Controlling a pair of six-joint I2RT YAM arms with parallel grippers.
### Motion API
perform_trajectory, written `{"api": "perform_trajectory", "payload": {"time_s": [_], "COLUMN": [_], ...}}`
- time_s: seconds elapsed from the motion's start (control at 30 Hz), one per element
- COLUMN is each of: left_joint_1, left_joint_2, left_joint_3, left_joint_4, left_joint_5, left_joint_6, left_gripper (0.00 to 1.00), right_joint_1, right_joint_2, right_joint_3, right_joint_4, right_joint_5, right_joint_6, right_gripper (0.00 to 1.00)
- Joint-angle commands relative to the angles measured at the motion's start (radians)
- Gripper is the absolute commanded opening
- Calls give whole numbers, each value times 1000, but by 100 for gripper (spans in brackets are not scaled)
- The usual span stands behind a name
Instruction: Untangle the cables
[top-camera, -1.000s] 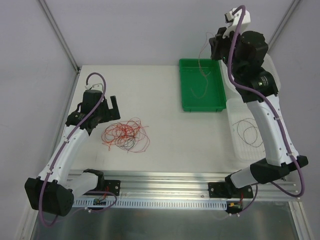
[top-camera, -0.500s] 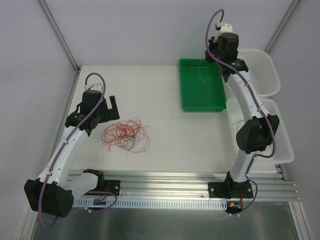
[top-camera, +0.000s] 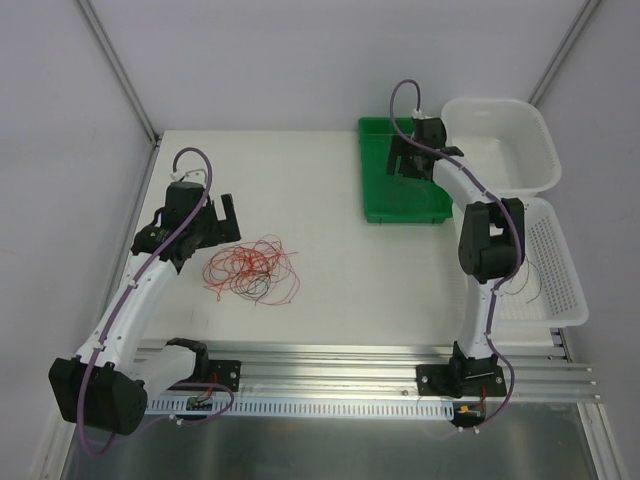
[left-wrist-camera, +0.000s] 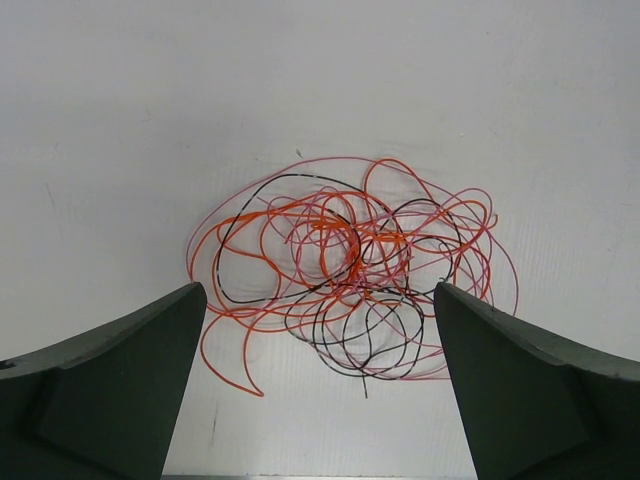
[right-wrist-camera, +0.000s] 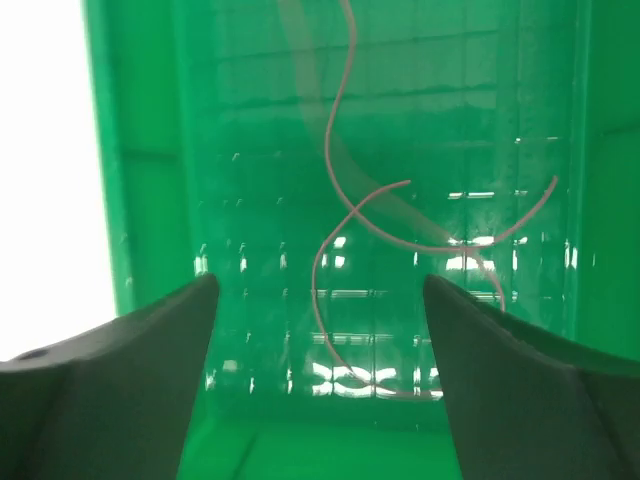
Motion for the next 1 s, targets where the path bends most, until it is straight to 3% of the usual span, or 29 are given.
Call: {"api": "perform_trajectory", "payload": {"time_s": [0.0,0.07,0.3,0.47,0.63,0.97], "left_joint_1": [4,4,4,4,5,4], "left_joint_2": [-13,-18,-25,-25,-19,16], "left_joint_3": [-3,-3,-6,-6,-9,-13], "left_joint_4": [17,17,17,17,16,17], "left_joint_5": [31,33,27,30,34,45], "left_joint_6": [13,11,7,2,-2,-6], "left_gripper": [99,99,99,99,99,99], "right_joint_1": [12,38,190,366,553,675], "right_joint_2": [-175,-236,-408,-471,-428,-290], "right_joint_3": [18,16,-109,-243,-284,-392], "right_joint_4": [-5,-59,-154,-113,-33,235], "right_joint_5": [-56,-69,-101,-182,-231,-245], "right_joint_6": [4,-16,-39,3,47,308], "right_gripper": [90,99,98,86,80,65]}}
